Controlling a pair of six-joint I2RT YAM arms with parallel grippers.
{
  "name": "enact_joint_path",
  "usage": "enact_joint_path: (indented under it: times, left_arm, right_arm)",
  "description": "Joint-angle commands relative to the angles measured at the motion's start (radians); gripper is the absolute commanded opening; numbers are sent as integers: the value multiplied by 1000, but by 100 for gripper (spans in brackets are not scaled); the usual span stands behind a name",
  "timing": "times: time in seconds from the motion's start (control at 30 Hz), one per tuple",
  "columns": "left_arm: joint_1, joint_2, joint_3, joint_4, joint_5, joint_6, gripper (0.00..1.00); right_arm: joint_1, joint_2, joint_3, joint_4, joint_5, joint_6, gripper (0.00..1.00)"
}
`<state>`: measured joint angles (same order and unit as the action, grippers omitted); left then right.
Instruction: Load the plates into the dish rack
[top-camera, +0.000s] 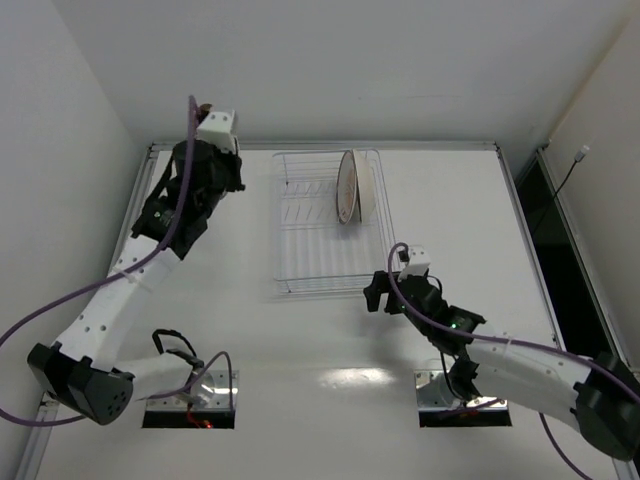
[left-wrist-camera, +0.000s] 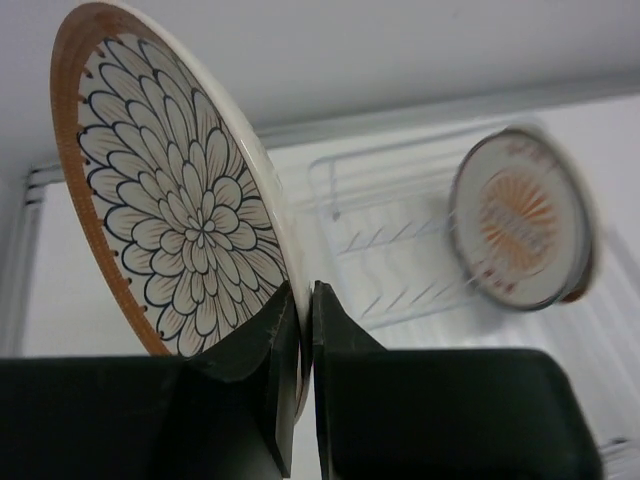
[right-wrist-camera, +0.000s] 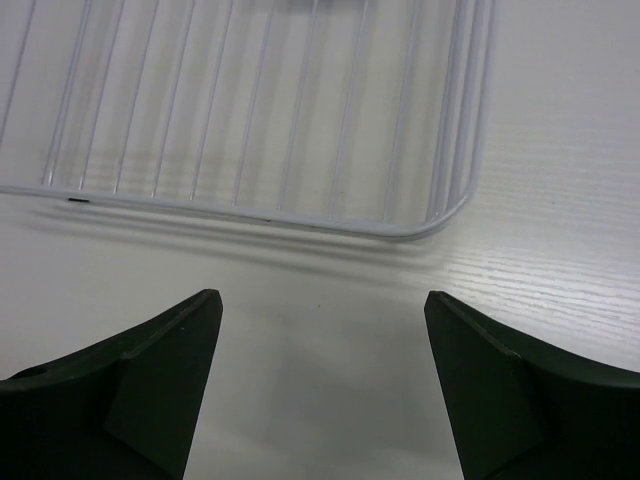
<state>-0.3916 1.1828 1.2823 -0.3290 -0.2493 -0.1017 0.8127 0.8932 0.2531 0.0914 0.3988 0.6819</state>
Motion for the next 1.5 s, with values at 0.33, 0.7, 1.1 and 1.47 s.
enact_joint_path:
  times: [0.33,0.7,1.1,1.47]
  left_arm:
    - [117,167,29,672,684,-659,0]
    - [145,423,-66,1273,926,-1079,0]
    - [125,535,-58,1371,937,-1132,0]
    - [34,492,-26,1004,690,-885,0]
  right_arm:
    - [-4,-318,-97,-73,78,68,81]
    - [-4,-226,-57,-94,87,68,82]
    - [-4,-195,-46,-84,78,68,82]
    - [-4,-171,-37,-84,78,68,83]
